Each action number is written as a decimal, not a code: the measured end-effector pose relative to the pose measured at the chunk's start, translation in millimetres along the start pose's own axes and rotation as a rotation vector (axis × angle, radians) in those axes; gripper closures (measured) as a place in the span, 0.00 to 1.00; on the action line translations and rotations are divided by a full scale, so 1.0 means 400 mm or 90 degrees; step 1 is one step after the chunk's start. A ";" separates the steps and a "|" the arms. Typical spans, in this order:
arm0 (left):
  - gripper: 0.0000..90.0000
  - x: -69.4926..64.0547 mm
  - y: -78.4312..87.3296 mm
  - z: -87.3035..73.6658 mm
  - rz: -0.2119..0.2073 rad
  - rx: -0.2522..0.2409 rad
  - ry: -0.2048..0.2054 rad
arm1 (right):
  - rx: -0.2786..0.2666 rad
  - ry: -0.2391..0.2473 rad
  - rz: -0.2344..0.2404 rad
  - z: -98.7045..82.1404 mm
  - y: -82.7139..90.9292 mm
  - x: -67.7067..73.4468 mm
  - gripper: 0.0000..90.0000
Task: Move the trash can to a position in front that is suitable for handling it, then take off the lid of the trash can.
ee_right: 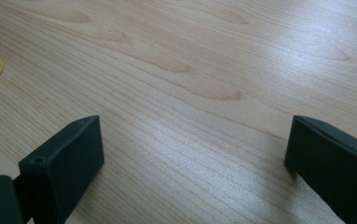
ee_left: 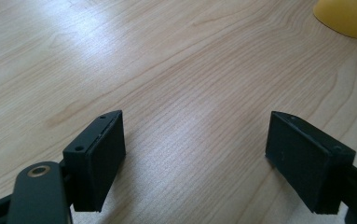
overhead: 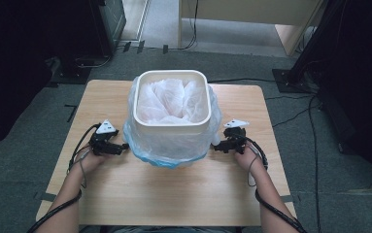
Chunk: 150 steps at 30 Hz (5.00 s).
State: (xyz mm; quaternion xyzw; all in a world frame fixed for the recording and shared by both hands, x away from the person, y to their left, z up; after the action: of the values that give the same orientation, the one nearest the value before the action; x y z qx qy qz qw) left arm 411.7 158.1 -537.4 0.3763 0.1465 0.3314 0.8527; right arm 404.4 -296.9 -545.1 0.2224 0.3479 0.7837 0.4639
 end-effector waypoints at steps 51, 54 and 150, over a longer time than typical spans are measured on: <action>0.11 -0.007 0.064 0.054 -0.116 0.022 0.123 | 0.002 -0.001 -0.001 0.000 -0.001 -0.001 0.04; 0.15 -0.010 0.065 0.057 -0.110 0.026 0.118 | 0.002 -0.001 -0.001 0.000 -0.001 -0.001 0.04; 0.15 -0.042 0.256 0.221 -0.125 -0.034 0.091 | 0.002 -0.001 -0.001 0.001 -0.002 -0.001 0.03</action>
State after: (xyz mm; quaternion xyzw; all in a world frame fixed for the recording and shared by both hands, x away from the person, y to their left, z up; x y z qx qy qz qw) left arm 396.8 149.5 -402.0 0.3125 0.2338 0.2761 0.8783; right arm 405.1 -296.8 -545.4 0.2233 0.3490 0.7825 0.4647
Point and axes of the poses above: each handheld gripper's, and its own axes: y roughly backward along the jaws, z roughly out of its top, x roughly to its left, the point moved 3 cm from there along -y, roughly forward along the jaws, and after that the axes turned 5 degrees about x, right-handed, at the moved point
